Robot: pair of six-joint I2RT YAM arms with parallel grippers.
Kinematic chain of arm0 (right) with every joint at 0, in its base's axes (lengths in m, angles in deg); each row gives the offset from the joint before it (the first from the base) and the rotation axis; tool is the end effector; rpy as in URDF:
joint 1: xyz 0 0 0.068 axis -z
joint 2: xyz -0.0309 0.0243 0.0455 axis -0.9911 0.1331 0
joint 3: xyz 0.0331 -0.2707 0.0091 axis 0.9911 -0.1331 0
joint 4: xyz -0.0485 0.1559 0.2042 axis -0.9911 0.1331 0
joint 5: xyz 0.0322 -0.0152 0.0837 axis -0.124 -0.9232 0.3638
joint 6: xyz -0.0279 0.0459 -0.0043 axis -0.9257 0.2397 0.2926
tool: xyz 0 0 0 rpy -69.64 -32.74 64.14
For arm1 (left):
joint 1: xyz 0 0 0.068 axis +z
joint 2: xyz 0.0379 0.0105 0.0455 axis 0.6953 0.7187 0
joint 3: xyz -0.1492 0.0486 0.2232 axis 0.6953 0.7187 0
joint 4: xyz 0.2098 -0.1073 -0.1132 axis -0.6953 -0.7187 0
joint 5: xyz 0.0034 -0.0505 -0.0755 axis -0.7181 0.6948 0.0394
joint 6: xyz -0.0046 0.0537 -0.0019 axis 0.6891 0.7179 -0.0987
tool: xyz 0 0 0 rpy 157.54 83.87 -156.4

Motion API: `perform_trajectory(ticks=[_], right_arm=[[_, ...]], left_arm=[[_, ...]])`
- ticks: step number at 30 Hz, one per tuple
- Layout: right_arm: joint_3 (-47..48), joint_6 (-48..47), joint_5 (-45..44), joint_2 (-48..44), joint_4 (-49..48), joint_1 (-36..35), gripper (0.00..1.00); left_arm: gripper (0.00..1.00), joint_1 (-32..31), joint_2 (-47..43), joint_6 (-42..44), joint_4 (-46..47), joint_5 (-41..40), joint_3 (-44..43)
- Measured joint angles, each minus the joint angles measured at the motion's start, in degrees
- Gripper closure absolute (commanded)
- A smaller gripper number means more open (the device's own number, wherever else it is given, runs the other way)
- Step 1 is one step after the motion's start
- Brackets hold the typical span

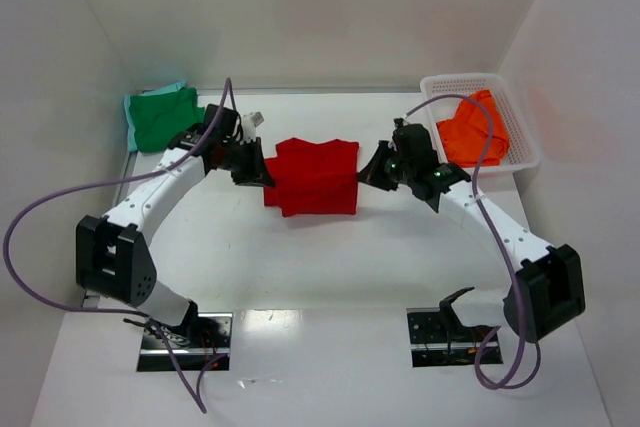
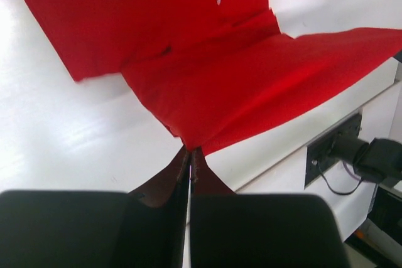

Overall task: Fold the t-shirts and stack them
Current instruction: Fold the long partially folded tshirt into a neat square

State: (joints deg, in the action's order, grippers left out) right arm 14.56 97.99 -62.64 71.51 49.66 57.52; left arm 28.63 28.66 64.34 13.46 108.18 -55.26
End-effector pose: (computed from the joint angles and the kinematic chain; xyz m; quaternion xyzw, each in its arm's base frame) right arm 0.2545 0.1238 0.2868 0.0932 0.8916 0.2977 0.3282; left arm 0.3053 -0.0992 0.2925 -0.0153 0.9280 -0.2940 0.2284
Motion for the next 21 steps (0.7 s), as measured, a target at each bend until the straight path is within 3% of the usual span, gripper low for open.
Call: perform_trajectory(ticks=[21], right_arm=[[21.09,-5.98,3.70,28.22,-5.15,7.83,1.00]], left_arm=[[1.00,6.19,28.93,5.80,0.06,5.64,-25.93]])
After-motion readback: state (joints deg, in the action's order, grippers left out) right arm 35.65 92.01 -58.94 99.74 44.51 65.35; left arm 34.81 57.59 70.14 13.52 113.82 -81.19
